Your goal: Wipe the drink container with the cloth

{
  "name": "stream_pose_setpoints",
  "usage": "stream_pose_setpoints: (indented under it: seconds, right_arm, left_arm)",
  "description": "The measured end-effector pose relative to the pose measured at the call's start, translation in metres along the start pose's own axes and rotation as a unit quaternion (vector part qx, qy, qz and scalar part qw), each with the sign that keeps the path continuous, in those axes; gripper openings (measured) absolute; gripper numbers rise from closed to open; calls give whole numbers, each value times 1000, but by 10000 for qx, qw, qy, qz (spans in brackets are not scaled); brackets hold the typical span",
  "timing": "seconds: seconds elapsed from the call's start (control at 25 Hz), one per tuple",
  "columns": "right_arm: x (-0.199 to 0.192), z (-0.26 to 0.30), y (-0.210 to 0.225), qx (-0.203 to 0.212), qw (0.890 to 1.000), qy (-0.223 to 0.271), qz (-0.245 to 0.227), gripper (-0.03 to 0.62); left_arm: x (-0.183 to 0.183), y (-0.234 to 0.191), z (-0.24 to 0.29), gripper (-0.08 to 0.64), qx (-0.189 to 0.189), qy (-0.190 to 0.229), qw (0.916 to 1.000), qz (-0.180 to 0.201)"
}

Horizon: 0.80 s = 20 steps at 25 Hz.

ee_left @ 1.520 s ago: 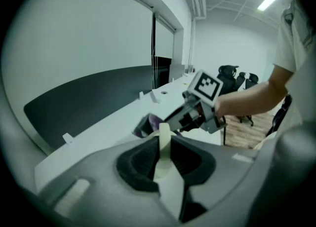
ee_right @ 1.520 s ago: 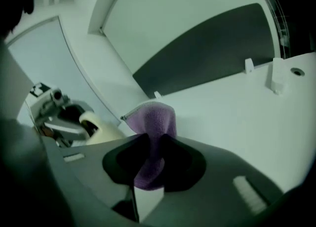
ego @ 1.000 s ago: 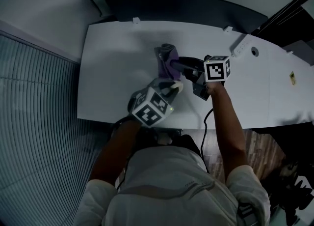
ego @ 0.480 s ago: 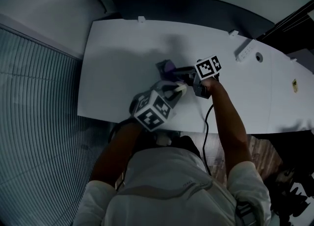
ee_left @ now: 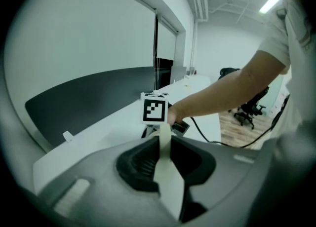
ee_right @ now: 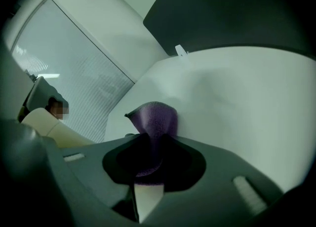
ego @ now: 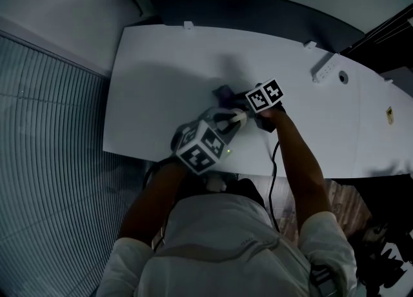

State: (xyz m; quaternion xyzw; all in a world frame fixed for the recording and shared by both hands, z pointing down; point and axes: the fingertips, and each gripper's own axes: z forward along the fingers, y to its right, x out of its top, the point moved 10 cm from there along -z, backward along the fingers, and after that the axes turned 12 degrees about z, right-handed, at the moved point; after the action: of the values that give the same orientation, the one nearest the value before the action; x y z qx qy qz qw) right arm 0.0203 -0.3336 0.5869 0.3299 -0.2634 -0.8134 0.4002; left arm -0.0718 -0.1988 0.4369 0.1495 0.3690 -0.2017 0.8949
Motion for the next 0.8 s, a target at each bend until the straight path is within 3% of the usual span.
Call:
stream_pose_setpoints:
  seconds: [0.16, 0.28, 0.44, 0.56, 0.64, 0.8]
  right_arm:
    - [-2, -3, -1, -119, 9994, 292, -145, 91]
    - [-1, -23, -7, -187, 9935, 1124, -19, 91]
    - [-8, -57, -23, -361, 9741, 2233, 15, 91]
    - [-22, -84, -37, -526, 9549, 2924, -5, 91]
    - [-36, -102, -47, -777, 9355, 3446, 39, 91]
    - [-73, -126, -63, -1481, 8869, 4373, 176, 91]
  left_arm:
    - [0, 0, 0, 66, 24, 72, 9999, 119]
    - [-4, 3, -3, 91, 240, 207, 9992, 254]
    - [-3, 8, -6, 146, 451, 476, 9975, 258]
    - [0, 11, -13, 188, 689, 701, 9947, 302]
    - [2, 10, -25, 192, 844, 990, 9910, 315]
    - [6, 1, -60, 76, 1233, 1705, 9775, 157]
